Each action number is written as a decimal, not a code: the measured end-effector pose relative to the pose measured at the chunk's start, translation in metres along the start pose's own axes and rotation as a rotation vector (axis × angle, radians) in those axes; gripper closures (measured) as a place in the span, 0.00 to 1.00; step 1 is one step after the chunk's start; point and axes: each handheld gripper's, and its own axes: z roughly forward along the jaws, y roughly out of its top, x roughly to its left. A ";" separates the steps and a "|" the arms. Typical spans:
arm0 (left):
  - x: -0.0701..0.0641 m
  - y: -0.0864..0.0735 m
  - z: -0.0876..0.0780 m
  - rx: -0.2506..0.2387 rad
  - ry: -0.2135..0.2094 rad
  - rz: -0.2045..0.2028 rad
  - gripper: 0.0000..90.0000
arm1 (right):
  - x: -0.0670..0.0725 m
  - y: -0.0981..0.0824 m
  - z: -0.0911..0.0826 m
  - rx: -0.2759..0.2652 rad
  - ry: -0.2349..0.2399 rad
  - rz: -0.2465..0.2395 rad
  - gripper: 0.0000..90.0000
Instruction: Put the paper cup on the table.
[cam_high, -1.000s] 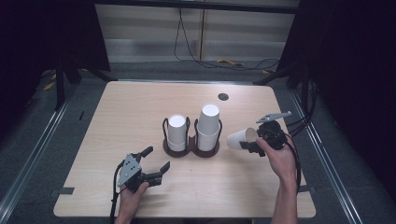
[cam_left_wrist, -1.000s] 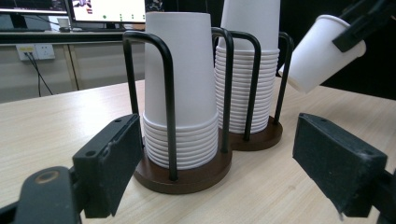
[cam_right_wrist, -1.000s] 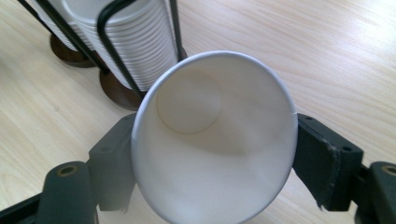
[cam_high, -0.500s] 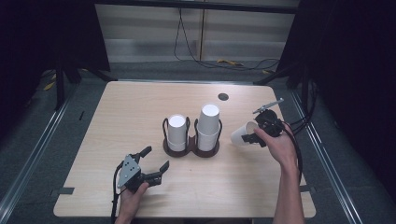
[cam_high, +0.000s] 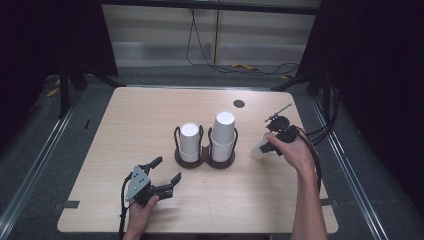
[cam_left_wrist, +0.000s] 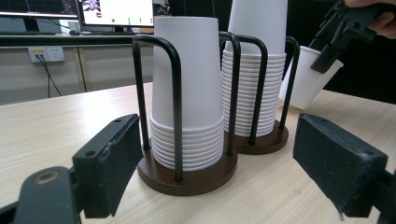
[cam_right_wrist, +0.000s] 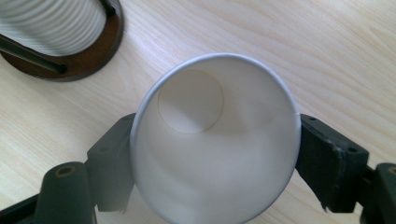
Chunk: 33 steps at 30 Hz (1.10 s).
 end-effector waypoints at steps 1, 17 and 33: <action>0.000 0.000 0.000 0.000 -0.002 -0.001 0.17 | 0.000 0.000 0.001 0.005 -0.004 0.001 0.24; 0.000 0.000 0.000 0.001 -0.010 0.000 0.17 | 0.011 0.017 0.018 -0.003 -0.052 -0.019 0.20; 0.001 0.000 0.000 0.000 -0.013 -0.001 0.17 | 0.004 0.000 0.030 -0.087 -0.007 0.073 0.16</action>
